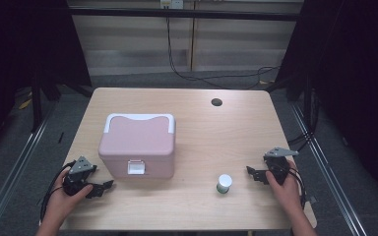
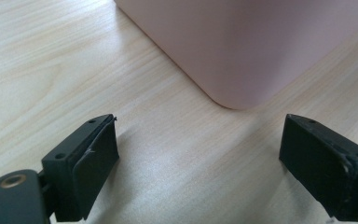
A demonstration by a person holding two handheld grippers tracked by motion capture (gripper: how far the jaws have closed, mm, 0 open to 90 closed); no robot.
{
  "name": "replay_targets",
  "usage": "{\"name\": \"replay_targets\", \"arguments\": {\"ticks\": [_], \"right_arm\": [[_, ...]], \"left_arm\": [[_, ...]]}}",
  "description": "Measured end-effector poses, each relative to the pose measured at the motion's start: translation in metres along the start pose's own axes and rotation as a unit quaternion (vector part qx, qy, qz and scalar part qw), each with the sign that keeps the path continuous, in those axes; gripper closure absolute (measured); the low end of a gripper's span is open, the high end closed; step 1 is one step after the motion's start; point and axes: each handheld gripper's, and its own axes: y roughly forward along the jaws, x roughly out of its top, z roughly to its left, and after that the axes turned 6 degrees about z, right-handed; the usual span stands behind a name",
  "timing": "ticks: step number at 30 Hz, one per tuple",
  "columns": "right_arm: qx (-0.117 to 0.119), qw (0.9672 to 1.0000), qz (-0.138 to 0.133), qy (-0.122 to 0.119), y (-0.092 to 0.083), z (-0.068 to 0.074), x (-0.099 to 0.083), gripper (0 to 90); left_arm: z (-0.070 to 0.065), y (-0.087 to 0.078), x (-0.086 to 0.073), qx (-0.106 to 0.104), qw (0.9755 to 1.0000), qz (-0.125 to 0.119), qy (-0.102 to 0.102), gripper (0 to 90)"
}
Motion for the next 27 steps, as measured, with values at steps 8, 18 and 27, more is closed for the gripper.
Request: {"name": "replay_targets", "arguments": {"ticks": [8,18,27], "right_arm": [[0.005,1.0000,0.001,-0.002,0.000,0.000,0.001,14.0],[0.035,0.9978,0.002,-0.055,-0.010,0.004,0.012,13.8],[0.066,0.9946,-0.030,-0.074,-0.019,0.017,0.038,14.1]], "left_arm": [[0.004,-0.010,0.001,-0.009,0.9987,0.025,-0.043,16.5],[0.018,-0.033,0.017,-0.030,0.9883,0.080,-0.126,17.6],[0.036,-0.071,0.058,-0.027,0.9793,0.123,-0.159,19.6]]}}
